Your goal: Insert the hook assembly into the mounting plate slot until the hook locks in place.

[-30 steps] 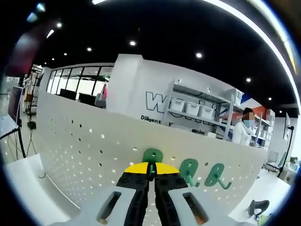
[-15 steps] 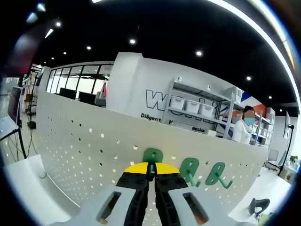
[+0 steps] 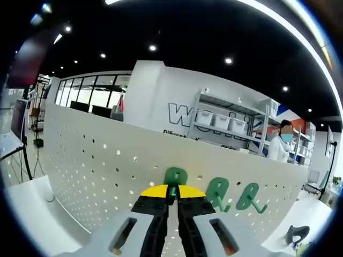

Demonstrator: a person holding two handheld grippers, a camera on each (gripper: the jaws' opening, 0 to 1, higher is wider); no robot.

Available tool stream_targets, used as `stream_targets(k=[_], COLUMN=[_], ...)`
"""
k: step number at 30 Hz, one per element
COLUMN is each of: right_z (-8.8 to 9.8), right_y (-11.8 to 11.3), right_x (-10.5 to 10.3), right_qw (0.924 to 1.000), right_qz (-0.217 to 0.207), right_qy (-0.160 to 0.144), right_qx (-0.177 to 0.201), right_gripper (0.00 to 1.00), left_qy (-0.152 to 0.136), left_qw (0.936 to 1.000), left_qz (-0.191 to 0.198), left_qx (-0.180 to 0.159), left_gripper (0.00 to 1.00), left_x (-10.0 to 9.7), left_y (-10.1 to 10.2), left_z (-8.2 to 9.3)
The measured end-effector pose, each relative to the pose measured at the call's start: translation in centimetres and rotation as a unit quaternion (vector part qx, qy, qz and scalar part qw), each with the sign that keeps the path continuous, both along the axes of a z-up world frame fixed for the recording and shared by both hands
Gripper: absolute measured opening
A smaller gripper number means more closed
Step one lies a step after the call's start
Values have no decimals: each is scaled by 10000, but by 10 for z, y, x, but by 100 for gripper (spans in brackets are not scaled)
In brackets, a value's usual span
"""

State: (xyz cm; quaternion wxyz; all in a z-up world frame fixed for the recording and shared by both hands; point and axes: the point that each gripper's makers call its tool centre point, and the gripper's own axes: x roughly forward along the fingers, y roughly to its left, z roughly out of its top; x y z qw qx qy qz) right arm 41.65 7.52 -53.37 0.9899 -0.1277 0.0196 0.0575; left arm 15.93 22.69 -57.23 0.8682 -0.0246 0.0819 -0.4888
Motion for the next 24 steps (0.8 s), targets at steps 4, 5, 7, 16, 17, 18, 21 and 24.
stream_targets(k=[4,5,7,16,17,18,21,24], right_z=[-1,-2,-5,-13,-14,-14,-14,-13], right_y=[0,0,0,-2,-2,-3,-4,-3], right_x=[0,0,0,-2,-3,-3,-3,-5], right_qw=[10000,10000,10000,9999,9999,9999,10000,10000], right_qz=[11,13,18,47,42,37,40,68], right_qy=[-6,1,17,79,75,70,47,14], right_qx=[-44,-56,-64,-50,-63,-68,10,46], right_gripper=[4,4,4,5,6,7,9,12], left_qy=[2,3,7,9,6,4,7,2], left_qw=[10000,10000,10000,10000,10000,10000,10000,10000], left_qz=[19,22,22,12,12,12,18,17], left_qx=[-6,0,2,10,5,4,13,9], left_gripper=[90,90,90,90,90,90,90,90], left_x=[0,0,0,1,1,1,1,1], left_y=[1,1,1,0,0,0,1,1], left_z=[0,-1,-1,-2,-1,-1,-2,-1])
